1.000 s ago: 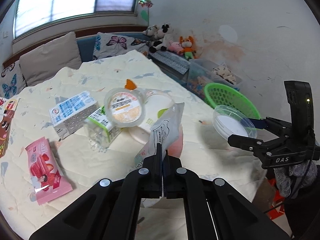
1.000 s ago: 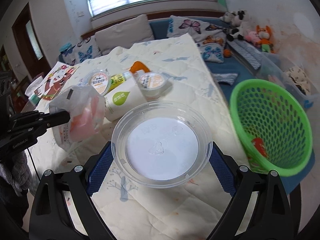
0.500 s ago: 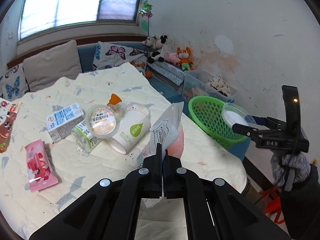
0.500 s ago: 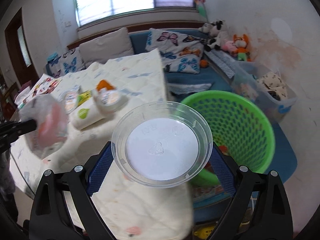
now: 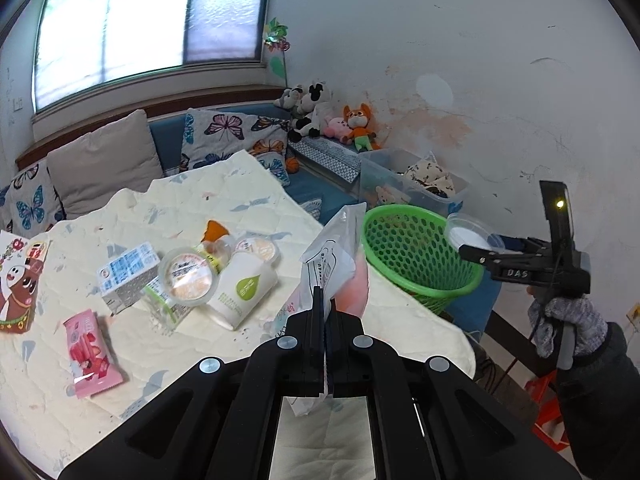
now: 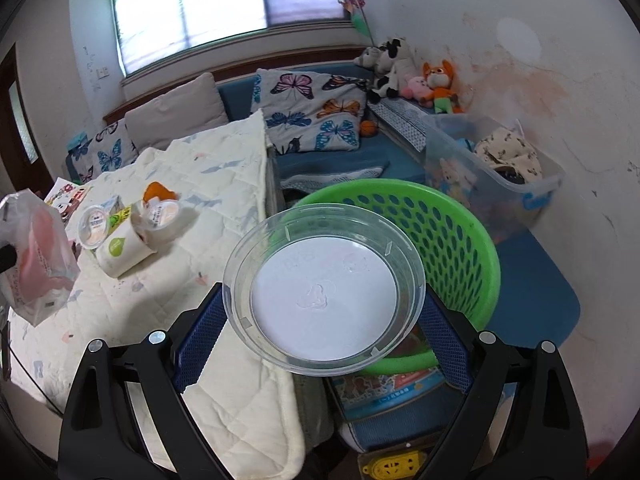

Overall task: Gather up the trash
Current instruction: 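Carry the plastic bag and clear lid over the green basket and release both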

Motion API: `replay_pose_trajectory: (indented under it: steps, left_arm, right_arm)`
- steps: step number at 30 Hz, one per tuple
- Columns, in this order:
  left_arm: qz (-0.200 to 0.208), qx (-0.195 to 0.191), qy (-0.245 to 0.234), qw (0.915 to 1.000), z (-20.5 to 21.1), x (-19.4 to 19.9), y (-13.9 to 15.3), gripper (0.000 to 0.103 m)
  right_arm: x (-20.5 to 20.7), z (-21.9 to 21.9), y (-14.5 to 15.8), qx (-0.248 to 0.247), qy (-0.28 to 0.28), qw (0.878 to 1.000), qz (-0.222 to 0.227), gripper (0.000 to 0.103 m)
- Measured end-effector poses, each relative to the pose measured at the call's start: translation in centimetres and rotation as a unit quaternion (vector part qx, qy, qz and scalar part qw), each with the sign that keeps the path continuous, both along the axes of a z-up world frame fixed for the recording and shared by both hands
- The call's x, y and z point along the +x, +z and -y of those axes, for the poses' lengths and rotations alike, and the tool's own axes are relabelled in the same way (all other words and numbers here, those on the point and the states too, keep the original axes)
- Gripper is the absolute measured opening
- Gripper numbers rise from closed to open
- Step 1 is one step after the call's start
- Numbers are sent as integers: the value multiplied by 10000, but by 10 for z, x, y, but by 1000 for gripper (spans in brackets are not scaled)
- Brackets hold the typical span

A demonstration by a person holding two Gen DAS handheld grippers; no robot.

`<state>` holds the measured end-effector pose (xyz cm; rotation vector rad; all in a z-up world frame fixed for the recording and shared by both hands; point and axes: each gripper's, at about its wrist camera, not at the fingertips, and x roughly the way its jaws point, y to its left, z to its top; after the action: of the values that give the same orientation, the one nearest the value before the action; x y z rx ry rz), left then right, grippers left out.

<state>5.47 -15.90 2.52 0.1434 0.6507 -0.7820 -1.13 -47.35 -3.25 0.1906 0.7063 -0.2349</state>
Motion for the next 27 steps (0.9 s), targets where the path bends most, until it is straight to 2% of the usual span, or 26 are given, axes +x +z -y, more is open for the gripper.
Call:
replay_pose_trajectory:
  steps: [7,27]
  left_arm:
    - [-90,-97,-154,9998,24,9,2,1]
    - [-233,-35,-450,9987,108,50,6,1]
  right_arm:
    - [8,11,-9,57,-92,9998,-159,91]
    - [39,44,-29,-49,-118,9986,-519,93]
